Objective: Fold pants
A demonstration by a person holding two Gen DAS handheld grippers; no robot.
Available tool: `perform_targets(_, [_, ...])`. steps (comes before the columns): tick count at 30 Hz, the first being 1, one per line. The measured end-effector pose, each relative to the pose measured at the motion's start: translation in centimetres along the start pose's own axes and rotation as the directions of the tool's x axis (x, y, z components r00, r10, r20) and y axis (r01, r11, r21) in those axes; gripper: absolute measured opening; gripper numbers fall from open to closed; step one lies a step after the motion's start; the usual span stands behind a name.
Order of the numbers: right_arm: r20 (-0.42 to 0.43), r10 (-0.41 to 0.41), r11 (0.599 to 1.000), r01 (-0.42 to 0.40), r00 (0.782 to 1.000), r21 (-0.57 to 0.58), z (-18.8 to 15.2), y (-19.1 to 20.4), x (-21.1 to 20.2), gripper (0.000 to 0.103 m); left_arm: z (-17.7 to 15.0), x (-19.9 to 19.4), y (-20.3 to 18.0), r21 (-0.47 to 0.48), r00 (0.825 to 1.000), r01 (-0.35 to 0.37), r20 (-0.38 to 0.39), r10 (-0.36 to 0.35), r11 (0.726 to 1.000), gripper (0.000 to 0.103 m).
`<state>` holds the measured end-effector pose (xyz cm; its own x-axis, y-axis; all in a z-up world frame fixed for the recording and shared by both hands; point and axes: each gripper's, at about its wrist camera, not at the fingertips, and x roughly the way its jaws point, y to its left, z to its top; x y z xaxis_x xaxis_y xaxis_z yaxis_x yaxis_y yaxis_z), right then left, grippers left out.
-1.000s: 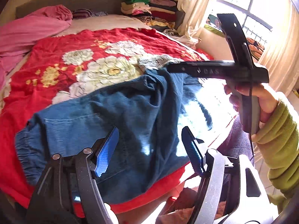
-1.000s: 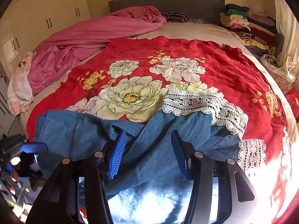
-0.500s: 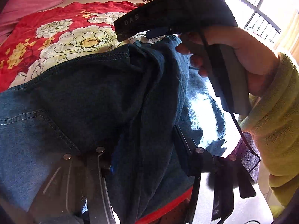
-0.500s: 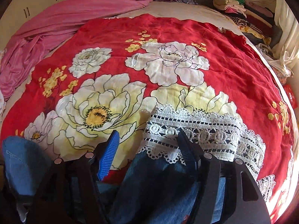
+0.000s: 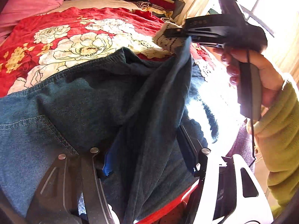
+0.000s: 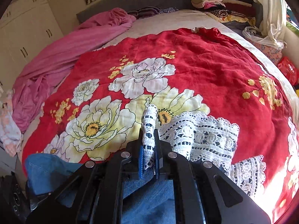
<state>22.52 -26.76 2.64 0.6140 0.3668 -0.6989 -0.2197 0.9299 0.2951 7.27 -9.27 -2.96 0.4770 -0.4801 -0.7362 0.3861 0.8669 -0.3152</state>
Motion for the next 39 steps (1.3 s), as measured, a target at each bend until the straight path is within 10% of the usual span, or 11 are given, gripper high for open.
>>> perform_targets(4, [0.082,0.013,0.992,-0.023,0.997,0.122,-1.7,-2.5,-5.2,0.008,0.1,0.0,-0.9,0.044,1.000,-0.006,0.009,0.006,0.999,0.049])
perform_targets(6, [0.110,0.009,0.982,-0.029,0.994,0.186,-3.2,-3.7,-7.4,0.008,-0.2,-0.5,-1.9,0.089,1.000,-0.015,0.027,0.013,0.996,0.019])
perform_targets(9, [0.145,0.007,0.955,-0.049,0.989,0.292,-6.4,-5.5,-10.0,0.008,-0.5,-1.0,-2.6,0.144,0.999,-0.004,0.034,-0.001,0.990,0.008])
perform_targets(17, [0.076,-0.044,0.902,0.007,0.996,0.431,-15.5,-8.8,-11.8,0.014,-1.9,-1.4,-2.7,0.222,0.999,-0.047,0.029,0.042,0.974,0.007])
perform_targets(21, [0.082,-0.046,0.897,0.005,0.996,0.442,-16.8,-9.9,-12.1,0.033,-2.0,-0.3,-2.7,0.247,0.999,-0.049,0.004,0.049,0.968,0.007])
perform_targets(28, [0.096,-0.056,0.893,0.007,0.994,0.450,-17.1,-11.3,-13.4,0.014,-2.6,-0.2,-2.6,0.265,0.997,-0.063,-0.017,0.070,0.962,0.001])
perform_targets(39, [0.043,-0.066,0.921,0.044,0.997,0.387,-17.8,-11.4,-13.4,0.023,-4.5,-0.6,-1.1,0.272,0.991,-0.110,-0.042,0.126,0.956,0.001])
